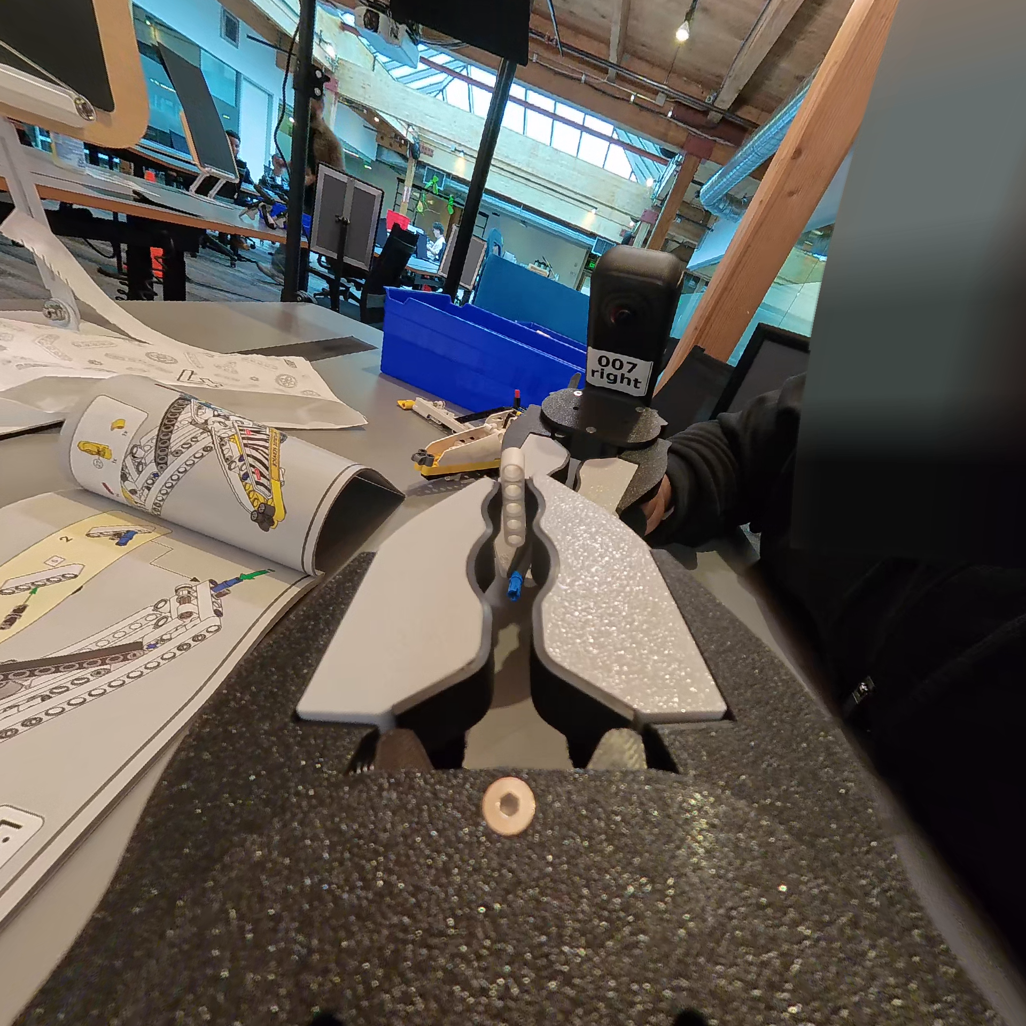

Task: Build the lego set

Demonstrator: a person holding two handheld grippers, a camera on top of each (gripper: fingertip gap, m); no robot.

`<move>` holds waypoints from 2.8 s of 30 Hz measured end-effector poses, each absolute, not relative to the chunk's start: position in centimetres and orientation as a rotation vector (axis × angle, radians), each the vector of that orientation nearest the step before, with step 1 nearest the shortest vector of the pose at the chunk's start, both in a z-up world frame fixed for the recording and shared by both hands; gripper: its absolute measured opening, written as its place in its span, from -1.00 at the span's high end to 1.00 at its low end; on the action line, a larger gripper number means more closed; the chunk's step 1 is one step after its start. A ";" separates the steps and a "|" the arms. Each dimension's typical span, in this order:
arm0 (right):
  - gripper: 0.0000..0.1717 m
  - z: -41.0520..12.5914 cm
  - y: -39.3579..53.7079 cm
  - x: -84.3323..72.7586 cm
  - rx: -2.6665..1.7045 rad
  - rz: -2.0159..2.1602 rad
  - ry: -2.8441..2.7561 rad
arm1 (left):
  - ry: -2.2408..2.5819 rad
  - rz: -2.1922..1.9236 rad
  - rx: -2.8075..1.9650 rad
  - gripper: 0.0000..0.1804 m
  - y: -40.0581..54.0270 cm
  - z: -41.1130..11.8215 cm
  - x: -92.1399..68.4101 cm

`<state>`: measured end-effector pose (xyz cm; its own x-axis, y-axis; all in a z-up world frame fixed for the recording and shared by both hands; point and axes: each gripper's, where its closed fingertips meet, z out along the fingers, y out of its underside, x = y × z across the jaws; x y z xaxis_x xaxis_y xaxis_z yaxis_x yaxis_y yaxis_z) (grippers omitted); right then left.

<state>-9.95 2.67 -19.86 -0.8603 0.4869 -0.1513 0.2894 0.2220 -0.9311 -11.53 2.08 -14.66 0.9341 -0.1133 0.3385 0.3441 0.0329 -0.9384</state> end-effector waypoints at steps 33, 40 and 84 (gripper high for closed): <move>0.95 -19.8 2.7 -9.9 -0.742 1.706 -2.315 | -0.187 -0.358 -1.503 0.92 2.1 -14.7 -11.5; 0.95 -19.8 2.7 -9.9 -0.743 1.707 -2.315 | -0.187 -0.360 -1.504 0.92 2.1 -14.8 -11.5; 0.82 -25.9 4.8 -7.4 -0.636 1.103 -2.740 | -0.084 -0.251 -2.061 0.92 2.5 -21.9 -9.8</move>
<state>-7.43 4.82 -25.90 -0.9044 0.4243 -0.0441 0.3365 0.6460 -0.6852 -9.77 2.46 -21.91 0.9758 -0.0462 0.2136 0.1653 -0.4832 -0.8598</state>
